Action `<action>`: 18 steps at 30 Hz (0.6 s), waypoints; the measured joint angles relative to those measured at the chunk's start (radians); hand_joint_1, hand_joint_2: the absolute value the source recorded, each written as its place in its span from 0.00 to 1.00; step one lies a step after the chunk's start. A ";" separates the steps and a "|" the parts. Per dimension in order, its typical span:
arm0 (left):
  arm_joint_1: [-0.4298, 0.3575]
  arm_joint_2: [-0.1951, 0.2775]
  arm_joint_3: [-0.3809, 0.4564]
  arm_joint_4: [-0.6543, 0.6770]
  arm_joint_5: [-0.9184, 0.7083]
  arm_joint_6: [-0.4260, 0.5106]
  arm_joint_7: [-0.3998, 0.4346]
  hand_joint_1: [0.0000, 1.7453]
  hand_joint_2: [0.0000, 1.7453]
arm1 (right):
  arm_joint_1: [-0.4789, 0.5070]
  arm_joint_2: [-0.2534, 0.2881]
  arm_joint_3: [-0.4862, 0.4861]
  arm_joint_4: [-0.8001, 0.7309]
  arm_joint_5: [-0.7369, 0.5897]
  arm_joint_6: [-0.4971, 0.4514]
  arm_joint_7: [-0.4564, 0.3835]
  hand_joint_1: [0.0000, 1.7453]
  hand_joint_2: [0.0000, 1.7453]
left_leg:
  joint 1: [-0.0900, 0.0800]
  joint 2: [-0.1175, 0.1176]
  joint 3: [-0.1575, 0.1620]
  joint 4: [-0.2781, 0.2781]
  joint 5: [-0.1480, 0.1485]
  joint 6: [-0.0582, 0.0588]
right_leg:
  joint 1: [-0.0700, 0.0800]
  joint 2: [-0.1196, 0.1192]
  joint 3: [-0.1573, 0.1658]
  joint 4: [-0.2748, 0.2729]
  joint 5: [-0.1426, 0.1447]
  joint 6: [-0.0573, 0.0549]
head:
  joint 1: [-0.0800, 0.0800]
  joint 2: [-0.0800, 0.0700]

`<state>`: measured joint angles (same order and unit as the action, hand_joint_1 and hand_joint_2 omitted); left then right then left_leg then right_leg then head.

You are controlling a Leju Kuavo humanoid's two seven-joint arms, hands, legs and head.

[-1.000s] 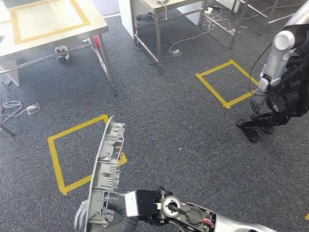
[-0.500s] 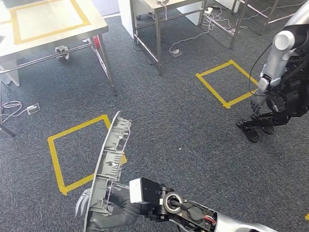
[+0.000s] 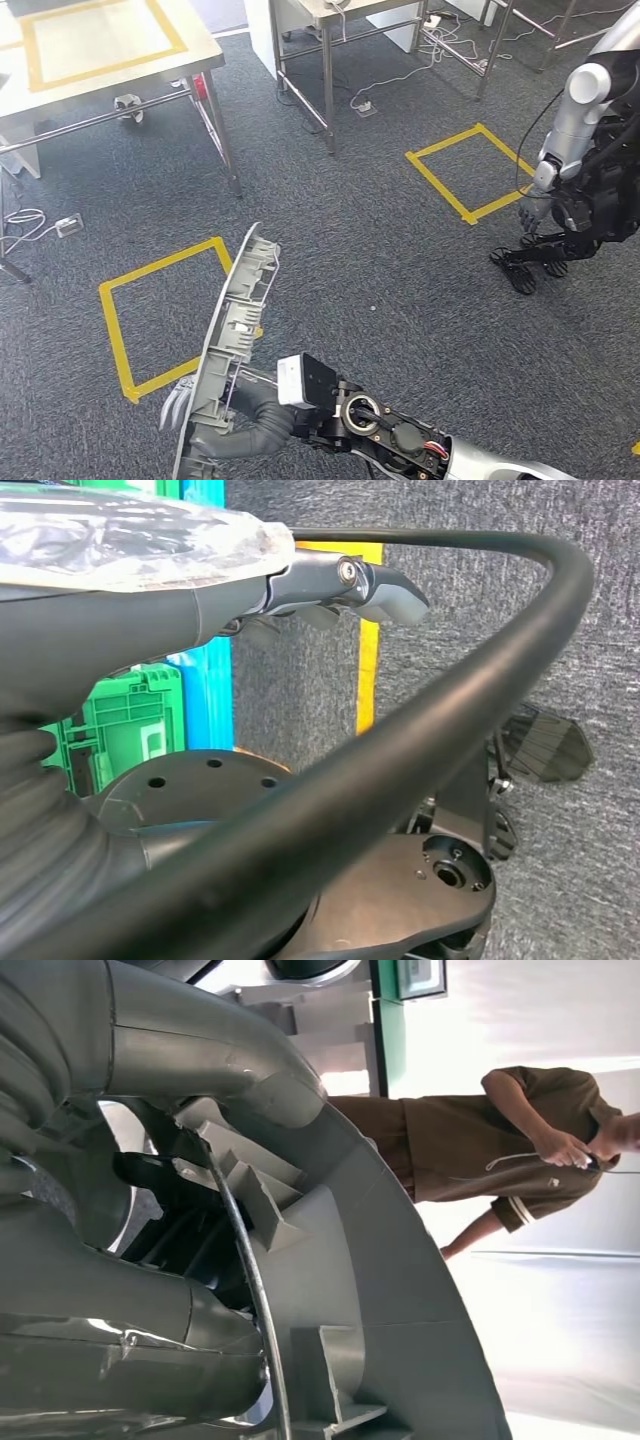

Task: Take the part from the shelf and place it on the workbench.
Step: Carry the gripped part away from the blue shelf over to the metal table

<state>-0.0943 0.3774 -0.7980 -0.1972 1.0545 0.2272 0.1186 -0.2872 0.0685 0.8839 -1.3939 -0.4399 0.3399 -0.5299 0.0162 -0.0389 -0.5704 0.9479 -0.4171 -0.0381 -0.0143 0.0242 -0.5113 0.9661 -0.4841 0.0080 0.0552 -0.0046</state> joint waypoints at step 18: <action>-0.001 0.007 0.000 0.000 0.025 0.012 0.030 0.00 1.00 | -0.026 0.001 0.012 0.016 0.024 0.016 -0.011 1.00 1.00 | -0.007 0.002 0.001 0.006 -0.009 0.029 | -0.009 -0.001 0.006 -0.004 -0.006 0.026 | -0.003 0.000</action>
<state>-0.0953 0.3847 -0.7980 -0.1975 1.0794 0.2391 0.1489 -0.3130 0.0695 0.8955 -1.3780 -0.4161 0.3558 -0.5406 0.0097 -0.0369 -0.5694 0.9537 -0.4262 -0.0088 -0.0230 0.0232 -0.5053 0.9622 -0.4901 0.0342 0.0526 -0.0046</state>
